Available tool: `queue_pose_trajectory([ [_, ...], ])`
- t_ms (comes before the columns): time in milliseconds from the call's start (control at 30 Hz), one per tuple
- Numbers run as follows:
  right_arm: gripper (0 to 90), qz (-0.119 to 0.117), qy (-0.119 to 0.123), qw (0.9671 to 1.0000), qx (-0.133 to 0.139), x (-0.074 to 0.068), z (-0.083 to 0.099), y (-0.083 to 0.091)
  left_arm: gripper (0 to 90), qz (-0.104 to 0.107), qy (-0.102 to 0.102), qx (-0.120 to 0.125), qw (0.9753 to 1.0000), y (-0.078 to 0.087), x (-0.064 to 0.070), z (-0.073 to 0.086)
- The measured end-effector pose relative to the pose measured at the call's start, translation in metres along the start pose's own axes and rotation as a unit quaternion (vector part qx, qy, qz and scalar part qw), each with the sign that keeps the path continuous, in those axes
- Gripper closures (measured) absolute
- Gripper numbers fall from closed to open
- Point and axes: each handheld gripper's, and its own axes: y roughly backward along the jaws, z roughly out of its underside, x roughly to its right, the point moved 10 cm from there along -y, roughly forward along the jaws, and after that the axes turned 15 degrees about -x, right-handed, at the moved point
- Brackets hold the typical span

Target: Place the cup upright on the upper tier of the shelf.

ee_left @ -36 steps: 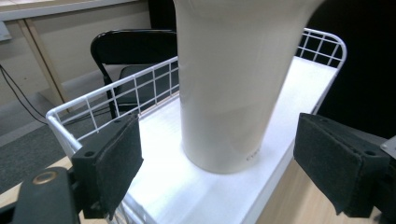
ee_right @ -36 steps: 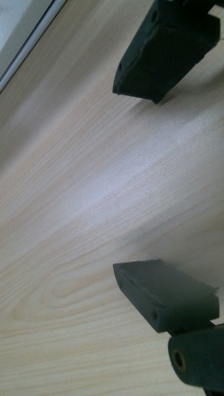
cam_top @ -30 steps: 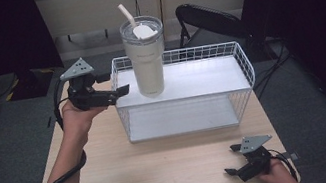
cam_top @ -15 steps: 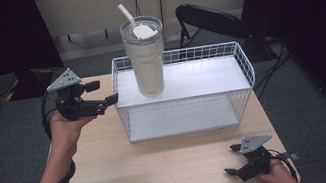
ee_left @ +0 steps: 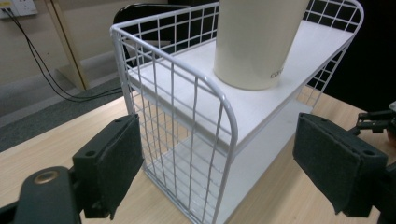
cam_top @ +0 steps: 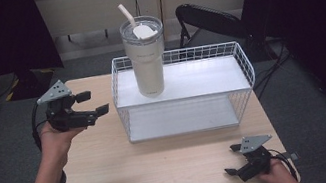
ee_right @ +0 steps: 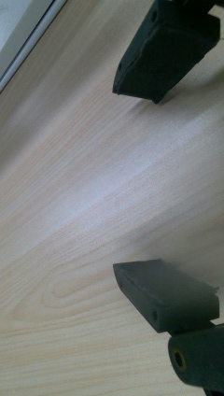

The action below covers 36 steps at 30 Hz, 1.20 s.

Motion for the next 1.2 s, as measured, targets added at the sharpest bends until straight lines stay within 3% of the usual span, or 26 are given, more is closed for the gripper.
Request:
queue_pose_trajectory([
  [533, 11.7, 0.0, 0.0, 1.0, 0.0, 0.0, 0.0, 0.0, 15.5, 0.004, 0.004, -0.006, 1.0, -0.009, 0.002, 0.029],
  [800, 11.7, 0.0, 0.001, 1.0, 0.0, 0.0, 0.0, 0.0, 15.5, 0.013, 0.021, -0.01, 0.9996, -0.023, 0.003, 0.051],
  [1200, 11.7, 0.0, 0.001, 1.0, 0.001, 0.0, 0.0, 0.0, 15.6, 0.017, 0.028, -0.015, 0.9994, -0.035, 0.004, 0.075],
])
